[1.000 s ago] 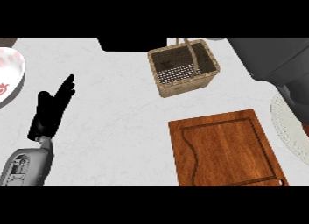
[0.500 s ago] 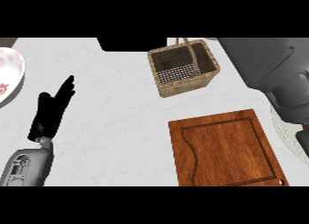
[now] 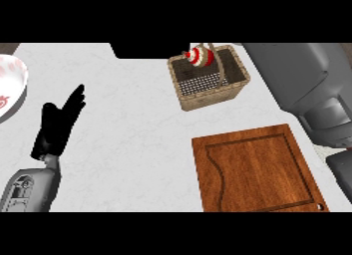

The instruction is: Pick the cupcake from the cutting board and place it in the basket

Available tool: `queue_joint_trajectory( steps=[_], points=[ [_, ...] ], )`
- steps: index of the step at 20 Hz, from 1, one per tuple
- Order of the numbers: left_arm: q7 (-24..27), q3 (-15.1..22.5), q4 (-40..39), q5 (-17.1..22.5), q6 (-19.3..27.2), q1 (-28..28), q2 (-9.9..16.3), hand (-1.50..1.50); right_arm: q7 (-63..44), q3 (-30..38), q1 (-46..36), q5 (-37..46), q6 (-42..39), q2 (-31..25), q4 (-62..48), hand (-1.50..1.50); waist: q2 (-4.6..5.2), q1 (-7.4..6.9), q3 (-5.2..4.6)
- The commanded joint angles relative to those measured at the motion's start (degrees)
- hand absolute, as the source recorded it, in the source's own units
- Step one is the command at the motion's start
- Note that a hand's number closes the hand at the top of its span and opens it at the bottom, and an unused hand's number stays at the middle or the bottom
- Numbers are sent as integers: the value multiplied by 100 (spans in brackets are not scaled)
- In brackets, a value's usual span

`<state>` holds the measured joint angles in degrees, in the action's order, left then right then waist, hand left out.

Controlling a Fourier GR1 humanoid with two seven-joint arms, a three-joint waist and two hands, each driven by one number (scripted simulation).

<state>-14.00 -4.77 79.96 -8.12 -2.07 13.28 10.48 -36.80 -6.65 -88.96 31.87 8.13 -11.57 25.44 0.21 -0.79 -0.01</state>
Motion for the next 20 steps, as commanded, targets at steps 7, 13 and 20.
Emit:
queue_joint_trajectory(
  steps=[7, 13, 20],
  points=[
    [-200, -70, 58, -15, 86, 190, 9, 0, -121, 332, 412, 280, 1810, -359, 685, -150, -35, 88, 3],
    [291, -109, -20, -12, 54, -354, 11, 0, -667, 803, 956, -56, 1568, -1133, 1606, -150, -93, 238, 5],
    [50, -173, -62, -31, 171, -116, -19, 0, -863, 996, 2520, -617, 535, -1921, 3757, -150, -118, 398, 7]
  ],
)
